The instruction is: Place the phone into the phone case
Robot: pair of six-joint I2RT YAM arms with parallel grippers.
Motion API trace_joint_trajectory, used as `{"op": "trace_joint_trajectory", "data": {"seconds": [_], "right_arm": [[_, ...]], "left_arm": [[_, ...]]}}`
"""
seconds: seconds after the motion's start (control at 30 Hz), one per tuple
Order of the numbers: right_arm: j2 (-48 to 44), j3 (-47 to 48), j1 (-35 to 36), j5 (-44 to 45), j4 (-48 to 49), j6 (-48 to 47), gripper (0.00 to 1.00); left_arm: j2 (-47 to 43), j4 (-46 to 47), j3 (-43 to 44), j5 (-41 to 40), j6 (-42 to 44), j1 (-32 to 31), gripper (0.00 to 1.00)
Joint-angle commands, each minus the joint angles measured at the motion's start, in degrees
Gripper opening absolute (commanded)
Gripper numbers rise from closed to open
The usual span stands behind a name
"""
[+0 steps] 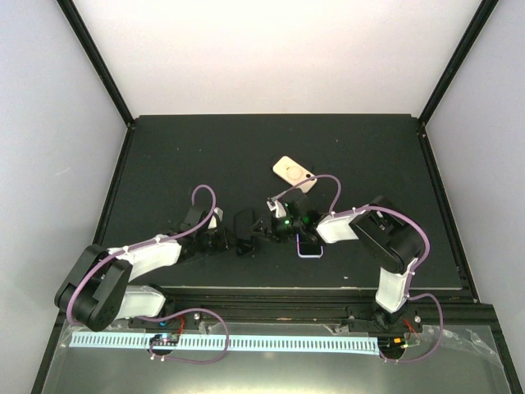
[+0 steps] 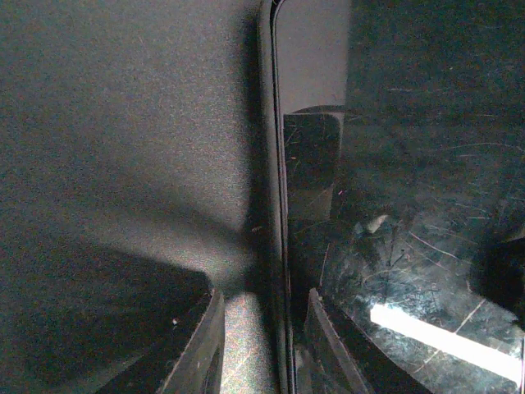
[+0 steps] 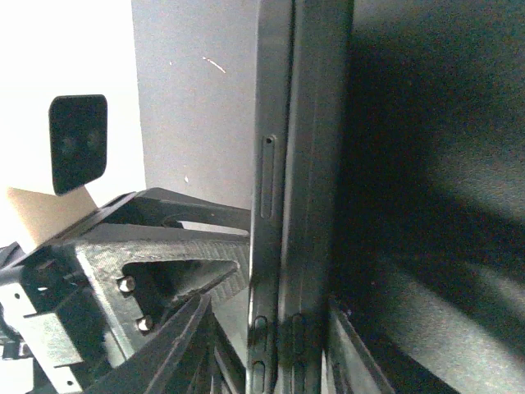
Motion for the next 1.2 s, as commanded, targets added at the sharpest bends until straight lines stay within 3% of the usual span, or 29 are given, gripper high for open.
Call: {"op": "trace_joint_trajectory", "data": {"seconds": [0.0, 0.13, 0.23, 0.33, 0.47, 0.6, 0.7, 0.8, 1.17], "right_arm": [[1.11, 1.72, 0.53, -0.19, -0.67, -1.59, 0.31], [1.38, 1.08, 0.51, -0.12, 0.71, -1.17, 0.12], [1.07, 0.86, 0.52, 0.10, 0.61, -1.37, 0.06], [0.92, 1.07, 0.53, 0.21, 0.30, -1.38, 0.08], [1.01, 1.53, 0.52, 0.11, -1.04, -1.74, 0.21], [0.05, 1.19, 0.43, 0.38, -1.64, -2.33, 0.10], [-2.24, 0.66, 0.37, 0.73, -2.39, -3.15, 0.07], [-5.12, 0.07, 0.35, 0.25, -3.53, -4.46, 0.06], [-18.51, -8.10, 0.12, -5.96, 2.41, -4.71, 0.06]], "left_arm": [[0.29, -2.93, -0.64, 0.63, -0.02, -0.13, 0.30], [0.29, -3.18, -0.77, 0.55, -0.02, -0.13, 0.31], [0.30, -2.93, -0.96, 0.46, -0.10, -0.09, 0.31], [0.28, -2.16, -1.25, 1.10, -0.81, -0.12, 0.31], [0.29, -2.08, -1.02, 1.56, -1.19, -0.12, 0.33], [-1.28, -2.36, -0.71, 3.24, -1.23, -0.08, 0.39], [-2.99, -2.70, -0.93, 5.26, -1.32, -0.04, 0.52], [-5.98, -3.16, -1.82, 7.24, -1.93, 0.33, 0.58], [-21.16, 15.16, -11.19, 27.14, -11.95, 5.74, 0.63]]}}
